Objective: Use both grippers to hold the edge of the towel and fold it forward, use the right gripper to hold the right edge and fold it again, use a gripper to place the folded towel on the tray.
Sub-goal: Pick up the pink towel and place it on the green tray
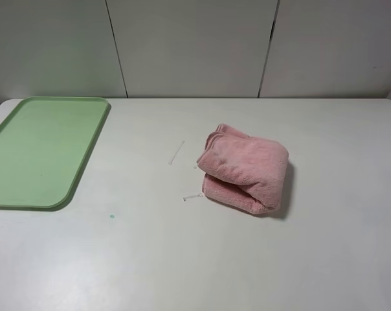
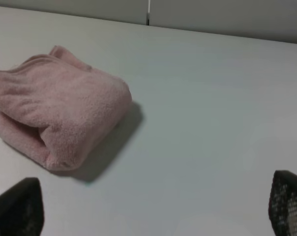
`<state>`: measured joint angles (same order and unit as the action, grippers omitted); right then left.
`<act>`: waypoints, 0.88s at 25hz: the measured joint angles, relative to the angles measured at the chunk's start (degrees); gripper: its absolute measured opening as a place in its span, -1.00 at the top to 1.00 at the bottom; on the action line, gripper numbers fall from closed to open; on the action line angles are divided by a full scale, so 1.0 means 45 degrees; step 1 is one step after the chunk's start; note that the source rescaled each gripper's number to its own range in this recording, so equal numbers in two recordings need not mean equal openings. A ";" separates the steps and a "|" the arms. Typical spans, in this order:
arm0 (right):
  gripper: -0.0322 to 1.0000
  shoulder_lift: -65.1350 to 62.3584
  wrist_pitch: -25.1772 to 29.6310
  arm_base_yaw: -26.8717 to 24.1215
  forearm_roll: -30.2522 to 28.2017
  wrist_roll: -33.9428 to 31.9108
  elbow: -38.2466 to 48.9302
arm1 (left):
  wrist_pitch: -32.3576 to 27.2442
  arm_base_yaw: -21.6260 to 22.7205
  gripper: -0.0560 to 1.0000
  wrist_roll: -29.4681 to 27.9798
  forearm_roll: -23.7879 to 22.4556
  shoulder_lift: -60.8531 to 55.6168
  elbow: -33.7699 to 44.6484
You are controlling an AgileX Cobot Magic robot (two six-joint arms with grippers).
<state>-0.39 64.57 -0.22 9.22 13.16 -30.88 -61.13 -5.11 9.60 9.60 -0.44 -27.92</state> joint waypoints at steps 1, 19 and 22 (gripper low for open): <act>-1.00 0.0000 0.0000 0.0000 0.0000 0.0000 0.0000 | 0.0000 0.0000 -1.00 -0.0012 0.0000 0.0000 0.0000; -1.00 0.0000 -0.0024 0.0000 0.0000 0.0000 0.0000 | 0.2740 0.0000 -1.00 -0.0476 0.1631 0.5748 -0.0415; -1.00 0.0000 -0.0024 0.0000 0.0000 0.0000 0.0000 | 0.3490 0.0000 -1.00 -0.0476 0.2156 0.7374 -0.0796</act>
<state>-0.39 64.46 -0.22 9.22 13.16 -30.88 -45.43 -5.11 7.46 19.30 32.74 -31.50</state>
